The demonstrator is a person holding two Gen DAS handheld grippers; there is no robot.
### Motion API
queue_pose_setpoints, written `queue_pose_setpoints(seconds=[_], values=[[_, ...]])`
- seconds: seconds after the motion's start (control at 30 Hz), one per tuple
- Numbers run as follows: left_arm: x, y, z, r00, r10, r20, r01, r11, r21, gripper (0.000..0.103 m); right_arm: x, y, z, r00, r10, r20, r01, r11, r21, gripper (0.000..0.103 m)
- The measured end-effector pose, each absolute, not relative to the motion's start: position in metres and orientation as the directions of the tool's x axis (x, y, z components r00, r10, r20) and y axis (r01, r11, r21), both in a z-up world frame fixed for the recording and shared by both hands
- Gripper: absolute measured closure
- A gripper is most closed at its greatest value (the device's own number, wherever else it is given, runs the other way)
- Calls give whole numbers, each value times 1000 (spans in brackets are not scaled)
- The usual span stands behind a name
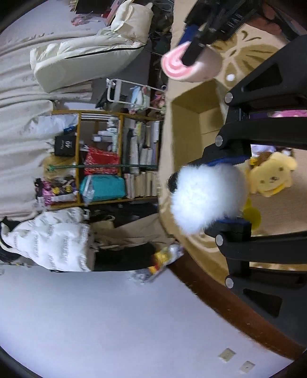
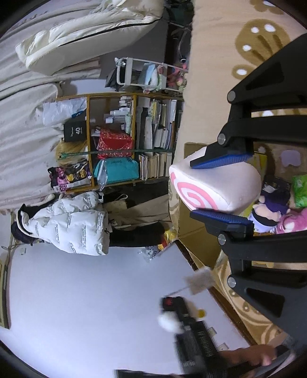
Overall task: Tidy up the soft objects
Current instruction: 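Release the pompom into the box with the left gripper while the right gripper drops the cake plush in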
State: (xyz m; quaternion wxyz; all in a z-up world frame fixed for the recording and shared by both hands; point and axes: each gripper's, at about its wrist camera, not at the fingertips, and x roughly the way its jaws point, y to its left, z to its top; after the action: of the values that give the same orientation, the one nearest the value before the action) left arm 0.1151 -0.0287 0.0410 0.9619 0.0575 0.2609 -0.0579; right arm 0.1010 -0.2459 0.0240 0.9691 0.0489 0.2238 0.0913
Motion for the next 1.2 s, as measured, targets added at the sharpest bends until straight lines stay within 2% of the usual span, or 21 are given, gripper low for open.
queue_pose_setpoints(seconds=[0.27,0.47,0.8,1.2], values=[[147,-46,50,880,-86,-467,165,978,131,70,129,-246,20,876,208,-435,-166,977,134,66],[164,-58,35,872,-96,-480,182,974,136,69,150,-250,18,876,236,-420,-189,970,150,66],[195,-61,-13,817,-110,-566,191,978,86,69,172,-261,-16,837,266,-477,-189,960,205,66],[209,-70,-43,762,-113,-637,210,975,77,68,181,-262,-38,804,279,-525,-182,956,230,64]])
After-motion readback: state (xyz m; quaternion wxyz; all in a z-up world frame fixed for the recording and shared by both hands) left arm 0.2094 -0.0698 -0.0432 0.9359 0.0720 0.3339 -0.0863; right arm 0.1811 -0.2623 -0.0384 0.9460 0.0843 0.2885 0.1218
